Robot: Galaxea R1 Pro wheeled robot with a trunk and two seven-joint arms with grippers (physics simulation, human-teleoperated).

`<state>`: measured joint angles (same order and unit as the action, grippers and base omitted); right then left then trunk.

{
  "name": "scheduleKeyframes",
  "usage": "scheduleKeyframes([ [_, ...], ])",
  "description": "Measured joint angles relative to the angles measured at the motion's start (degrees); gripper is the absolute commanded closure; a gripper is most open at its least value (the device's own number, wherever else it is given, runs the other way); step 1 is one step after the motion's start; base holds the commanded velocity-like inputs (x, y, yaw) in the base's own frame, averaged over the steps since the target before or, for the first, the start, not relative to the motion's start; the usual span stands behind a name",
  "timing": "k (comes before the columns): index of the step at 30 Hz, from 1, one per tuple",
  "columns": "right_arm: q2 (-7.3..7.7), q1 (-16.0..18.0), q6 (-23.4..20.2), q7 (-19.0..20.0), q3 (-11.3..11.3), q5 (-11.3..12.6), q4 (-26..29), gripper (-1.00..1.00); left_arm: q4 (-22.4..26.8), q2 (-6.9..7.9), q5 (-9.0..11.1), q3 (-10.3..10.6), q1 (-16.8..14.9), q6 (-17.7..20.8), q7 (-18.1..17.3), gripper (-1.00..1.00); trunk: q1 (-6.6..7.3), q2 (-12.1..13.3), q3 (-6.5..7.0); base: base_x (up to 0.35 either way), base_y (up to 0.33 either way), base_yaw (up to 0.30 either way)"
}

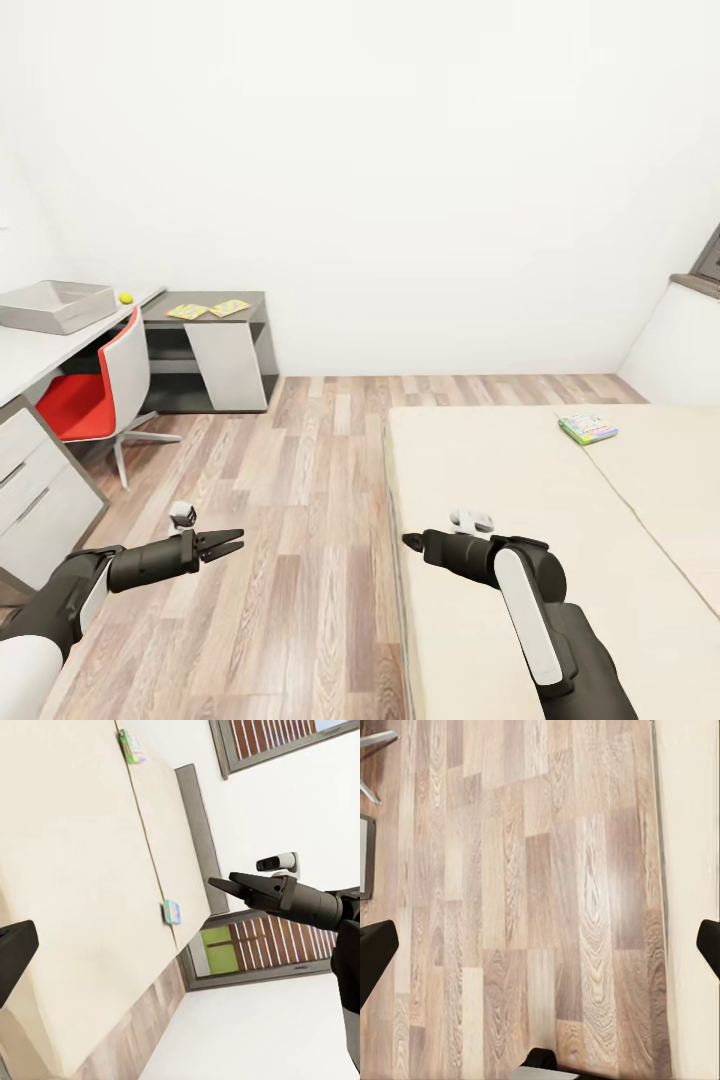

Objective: Put all the toys in the child's room - the three board games (two on the bed and one on the table), the two jigsaw puzzles on the table, and the tennis ball on the table - inside the toy box on the table in the child's room.

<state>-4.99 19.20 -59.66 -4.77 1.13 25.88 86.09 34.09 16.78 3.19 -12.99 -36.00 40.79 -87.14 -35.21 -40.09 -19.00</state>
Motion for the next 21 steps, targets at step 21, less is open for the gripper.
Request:
scheduleKeyframes([
  [21, 0.00, 0.00, 0.00, 0.00, 0.00, 0.00, -0.01, -1.00, 0.00, 0.00, 0.00, 0.00, 0.00, 0.00, 0.00, -1.00, 0.00, 0.00, 0.00, 0.000, -0.182, 0.000],
])
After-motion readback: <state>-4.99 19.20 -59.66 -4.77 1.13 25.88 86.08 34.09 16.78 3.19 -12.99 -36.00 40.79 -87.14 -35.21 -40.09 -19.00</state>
